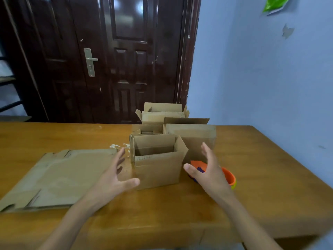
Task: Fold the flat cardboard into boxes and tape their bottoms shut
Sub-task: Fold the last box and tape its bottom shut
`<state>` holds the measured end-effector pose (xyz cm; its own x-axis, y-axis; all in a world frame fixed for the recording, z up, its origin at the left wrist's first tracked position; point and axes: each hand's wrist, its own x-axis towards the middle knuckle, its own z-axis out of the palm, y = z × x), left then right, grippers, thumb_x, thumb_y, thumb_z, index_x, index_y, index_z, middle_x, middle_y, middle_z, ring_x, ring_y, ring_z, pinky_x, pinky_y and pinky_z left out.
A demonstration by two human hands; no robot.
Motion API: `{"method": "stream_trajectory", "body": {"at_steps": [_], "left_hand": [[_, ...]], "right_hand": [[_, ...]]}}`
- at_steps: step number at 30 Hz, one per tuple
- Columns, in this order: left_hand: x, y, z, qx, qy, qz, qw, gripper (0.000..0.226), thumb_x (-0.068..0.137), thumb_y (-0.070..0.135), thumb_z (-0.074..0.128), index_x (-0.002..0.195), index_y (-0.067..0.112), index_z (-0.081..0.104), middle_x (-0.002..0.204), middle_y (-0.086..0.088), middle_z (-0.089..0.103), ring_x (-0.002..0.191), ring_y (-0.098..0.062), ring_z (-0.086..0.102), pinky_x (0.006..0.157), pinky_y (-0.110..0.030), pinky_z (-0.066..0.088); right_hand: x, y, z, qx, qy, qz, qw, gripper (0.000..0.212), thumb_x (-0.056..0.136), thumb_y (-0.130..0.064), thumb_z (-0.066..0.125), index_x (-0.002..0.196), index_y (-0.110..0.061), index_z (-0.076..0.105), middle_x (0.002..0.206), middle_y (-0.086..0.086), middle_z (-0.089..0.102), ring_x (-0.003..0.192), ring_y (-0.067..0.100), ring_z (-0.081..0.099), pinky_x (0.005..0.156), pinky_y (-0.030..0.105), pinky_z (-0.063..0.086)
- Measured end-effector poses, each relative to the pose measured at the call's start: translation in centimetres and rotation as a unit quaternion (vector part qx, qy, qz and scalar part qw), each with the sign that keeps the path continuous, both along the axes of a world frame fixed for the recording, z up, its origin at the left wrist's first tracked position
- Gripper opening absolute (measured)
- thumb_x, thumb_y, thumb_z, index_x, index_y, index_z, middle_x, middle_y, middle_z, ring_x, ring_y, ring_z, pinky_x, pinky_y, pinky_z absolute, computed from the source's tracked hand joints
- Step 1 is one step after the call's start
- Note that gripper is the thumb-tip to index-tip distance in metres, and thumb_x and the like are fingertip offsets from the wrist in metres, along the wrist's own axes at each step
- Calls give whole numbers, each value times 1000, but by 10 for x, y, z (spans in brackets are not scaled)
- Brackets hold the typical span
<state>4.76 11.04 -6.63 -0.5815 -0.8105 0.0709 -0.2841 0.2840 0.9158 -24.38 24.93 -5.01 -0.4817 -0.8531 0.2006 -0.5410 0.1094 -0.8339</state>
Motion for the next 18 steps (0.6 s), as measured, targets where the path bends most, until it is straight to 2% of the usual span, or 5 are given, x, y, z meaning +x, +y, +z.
{"method": "stream_trajectory", "body": {"at_steps": [3, 7, 10, 15, 18], "left_hand": [[-25, 17, -4, -19, 10, 64, 998, 124, 63, 66, 89, 163, 36, 22, 153, 12, 47, 134, -14, 54, 103, -37, 55], [-35, 25, -12, -24, 31, 132, 990, 83, 83, 37, 85, 154, 27, 43, 140, 11, 60, 126, -11, 61, 91, -23, 56], [-42, 19, -6, -46, 28, 171, 984, 57, 92, 29, 79, 144, 27, 56, 132, 12, 66, 118, -9, 64, 89, -24, 57], [-52, 14, 1, -31, 50, 210, 976, 41, 98, 24, 73, 138, 24, 62, 128, 9, 70, 106, -1, 65, 91, -28, 59], [-46, 19, 4, -29, 52, 207, 977, 40, 99, 25, 72, 138, 27, 61, 130, 11, 68, 109, -2, 64, 90, -22, 56]], "right_hand": [[24, -10, -9, 7, -10, 11, 1000, 116, 66, -92, 68, 161, -48, 17, 169, -13, 29, 153, 18, 34, 117, 48, 44], [43, -23, -15, 7, 60, -35, 998, 106, 75, -71, 79, 161, -40, 24, 167, -11, 33, 153, 20, 34, 117, 50, 44], [47, -29, -15, -2, 29, -37, 999, 102, 77, -63, 83, 159, -40, 27, 162, -11, 41, 149, 20, 40, 115, 51, 47], [58, -43, -22, -74, -3, -87, 993, 78, 89, -40, 81, 152, -40, 34, 150, -9, 51, 139, 17, 49, 112, 52, 49], [70, -43, -22, -108, -17, -139, 984, 85, 87, -34, 83, 154, -38, 31, 149, -6, 50, 137, 17, 50, 112, 53, 49]]}}
